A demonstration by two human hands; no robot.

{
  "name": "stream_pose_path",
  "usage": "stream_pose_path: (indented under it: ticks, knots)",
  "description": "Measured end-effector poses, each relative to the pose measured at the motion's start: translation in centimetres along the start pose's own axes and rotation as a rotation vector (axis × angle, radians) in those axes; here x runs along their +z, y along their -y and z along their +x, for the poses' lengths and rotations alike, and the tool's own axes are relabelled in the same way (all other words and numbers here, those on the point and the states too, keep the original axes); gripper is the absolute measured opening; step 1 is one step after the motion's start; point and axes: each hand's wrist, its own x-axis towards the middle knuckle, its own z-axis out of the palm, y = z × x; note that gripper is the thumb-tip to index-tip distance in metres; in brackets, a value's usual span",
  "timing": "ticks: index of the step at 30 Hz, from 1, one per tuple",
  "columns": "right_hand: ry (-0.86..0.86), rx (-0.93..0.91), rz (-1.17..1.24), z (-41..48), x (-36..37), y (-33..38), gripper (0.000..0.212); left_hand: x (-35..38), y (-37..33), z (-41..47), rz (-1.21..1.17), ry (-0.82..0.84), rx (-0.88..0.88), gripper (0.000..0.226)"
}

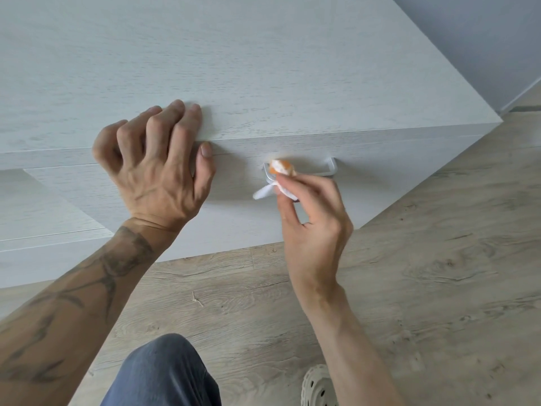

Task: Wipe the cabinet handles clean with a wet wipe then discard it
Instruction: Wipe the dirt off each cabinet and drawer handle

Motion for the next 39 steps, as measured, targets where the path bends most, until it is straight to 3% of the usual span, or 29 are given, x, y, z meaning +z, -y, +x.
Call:
stream_pose_path:
  ticks: [5, 11, 16, 20, 27, 33, 39]
  knots:
    - [0.039, -0.076, -0.072, 0.5, 0.6, 0.9, 0.020, 0.2, 0.1, 0.0, -0.005, 0.002, -0.002, 0.042]
    - [-0.084, 0.065, -0.121, 1.7, -2.3, -1.6, 0.020, -0.1, -0.1, 0.2, -0.017, 0.056, -0.022, 0.043]
    - [0.119, -0.035, -0.040, 0.2, 0.6, 2.1, 0.018, -1.2, -0.3, 0.5, -0.042, 0.164, -0.032, 0.046]
    - [0.183, -0.029, 0.003, 0.2, 1.0, 4.1, 0.021, -2.7, -0.4, 1.2, -0.083, 0.272, -0.041, 0.045]
    - [0.499, -0.179, -0.113, 3.4, -1.1, 6.4, 0.017, -7.2, 2.4, -0.2, -0.136, 0.433, 0.119, 0.057]
    - [0.605, -0.311, -0.162, 3.6, 0.2, 8.6, 0.010, -11.9, 7.9, -3.9, -0.077, 0.430, 0.068, 0.053]
    - [0.660, -0.335, 0.002, 0.1, 5.7, 10.6, 0.010, -14.5, 12.4, -6.0, 0.021, 0.544, -0.084, 0.051]
